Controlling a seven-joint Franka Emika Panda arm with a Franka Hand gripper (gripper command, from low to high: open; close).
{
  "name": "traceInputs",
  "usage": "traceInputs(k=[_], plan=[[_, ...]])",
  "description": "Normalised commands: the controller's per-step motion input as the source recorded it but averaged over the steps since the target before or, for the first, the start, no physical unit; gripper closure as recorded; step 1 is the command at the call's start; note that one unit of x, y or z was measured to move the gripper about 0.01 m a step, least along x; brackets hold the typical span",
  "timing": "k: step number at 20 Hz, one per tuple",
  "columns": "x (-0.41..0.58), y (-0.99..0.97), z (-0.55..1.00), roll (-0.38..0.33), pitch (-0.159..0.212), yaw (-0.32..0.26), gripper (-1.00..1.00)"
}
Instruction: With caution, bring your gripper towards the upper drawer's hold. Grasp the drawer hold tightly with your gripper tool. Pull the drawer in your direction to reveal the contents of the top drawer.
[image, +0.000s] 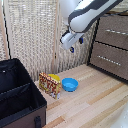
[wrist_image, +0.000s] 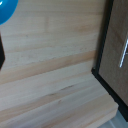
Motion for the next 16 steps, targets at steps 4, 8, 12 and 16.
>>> traceInputs(k=[4,8,12,16], plan=[[0.29,0.0,0.21,-0.319,0.031,0.091,-1.0],[0.409,0.03,0.36,-0.284,0.047,0.034,-1.0],[0.459,0.07,0.42,-0.275,0.055,-0.006,-1.0],[0.346,0.1,0.47,-0.267,0.059,-0.05,-1.0]])
